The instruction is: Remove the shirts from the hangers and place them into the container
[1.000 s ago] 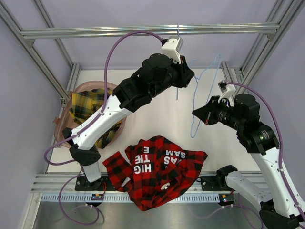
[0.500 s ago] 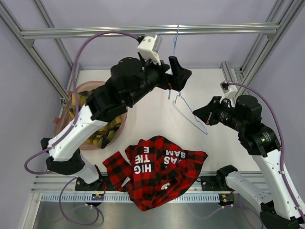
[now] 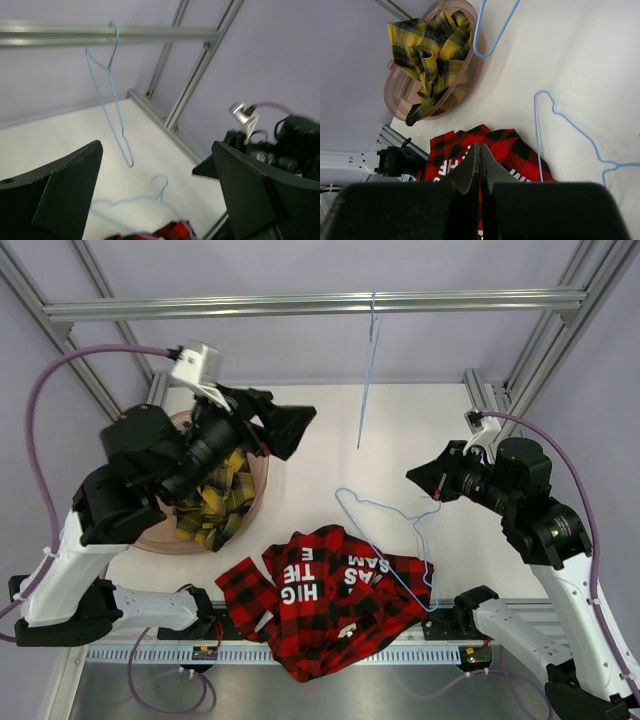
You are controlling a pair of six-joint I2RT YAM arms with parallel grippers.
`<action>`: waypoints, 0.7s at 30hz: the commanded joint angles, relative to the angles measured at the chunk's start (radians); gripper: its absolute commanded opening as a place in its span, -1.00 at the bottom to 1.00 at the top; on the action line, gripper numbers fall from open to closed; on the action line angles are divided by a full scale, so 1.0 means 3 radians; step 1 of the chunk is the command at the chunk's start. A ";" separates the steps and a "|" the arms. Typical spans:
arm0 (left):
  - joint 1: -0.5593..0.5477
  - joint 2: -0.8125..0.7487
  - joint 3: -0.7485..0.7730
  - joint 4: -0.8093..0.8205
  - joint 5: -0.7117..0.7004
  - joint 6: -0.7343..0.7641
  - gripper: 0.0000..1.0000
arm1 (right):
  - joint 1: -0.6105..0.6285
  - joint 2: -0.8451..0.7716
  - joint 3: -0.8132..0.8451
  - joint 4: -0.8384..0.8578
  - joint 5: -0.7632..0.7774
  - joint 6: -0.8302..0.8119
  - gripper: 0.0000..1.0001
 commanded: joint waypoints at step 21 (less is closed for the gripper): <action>-0.0017 0.0159 -0.2441 0.0736 0.0973 -0.0716 -1.00 | 0.0014 0.0529 -0.1557 0.0410 0.1576 0.0985 -0.35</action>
